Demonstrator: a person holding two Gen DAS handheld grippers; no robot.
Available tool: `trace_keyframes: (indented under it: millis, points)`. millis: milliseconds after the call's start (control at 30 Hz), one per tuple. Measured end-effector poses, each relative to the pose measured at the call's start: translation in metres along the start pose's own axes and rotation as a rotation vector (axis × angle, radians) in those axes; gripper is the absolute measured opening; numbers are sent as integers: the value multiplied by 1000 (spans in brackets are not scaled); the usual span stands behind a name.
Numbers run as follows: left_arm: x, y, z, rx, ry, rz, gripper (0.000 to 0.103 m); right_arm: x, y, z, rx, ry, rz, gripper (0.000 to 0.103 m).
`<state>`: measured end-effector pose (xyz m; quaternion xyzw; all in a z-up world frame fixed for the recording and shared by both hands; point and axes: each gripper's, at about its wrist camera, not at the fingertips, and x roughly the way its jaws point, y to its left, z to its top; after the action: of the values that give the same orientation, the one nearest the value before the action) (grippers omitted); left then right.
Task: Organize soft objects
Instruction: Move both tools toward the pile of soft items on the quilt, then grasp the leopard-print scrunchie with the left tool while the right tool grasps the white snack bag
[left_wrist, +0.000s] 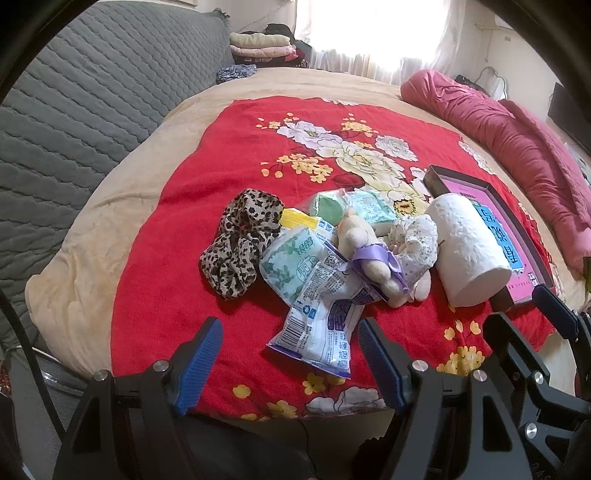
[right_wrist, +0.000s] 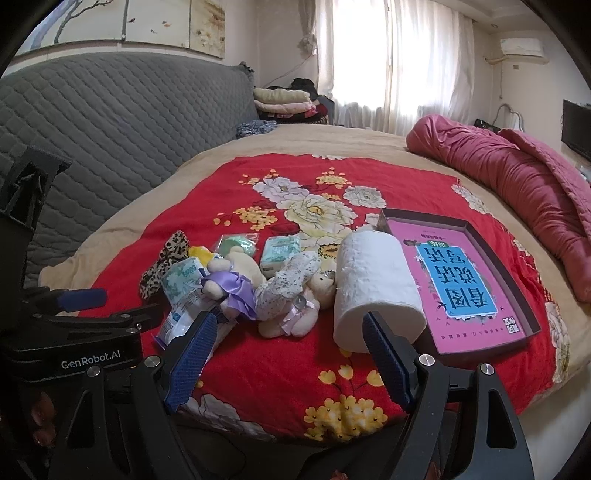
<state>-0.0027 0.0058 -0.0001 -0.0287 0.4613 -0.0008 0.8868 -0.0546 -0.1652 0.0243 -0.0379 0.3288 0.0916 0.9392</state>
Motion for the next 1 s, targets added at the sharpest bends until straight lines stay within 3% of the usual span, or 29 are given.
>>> trace_keyframes:
  millis: [333, 667, 867, 1000]
  points:
    - [-1, 5, -2, -3, 1, -1, 75, 1, 0, -1, 0, 2, 10, 82]
    - [4, 35, -2, -43, 15, 3, 75, 3, 0, -2, 15, 8, 36, 82]
    - [20, 47, -3, -75, 82, -60, 75, 11, 1, -3, 15, 25, 49, 82]
    - [29, 56, -2, -92, 95, -54, 75, 16, 5, -4, 0, 35, 67, 82]
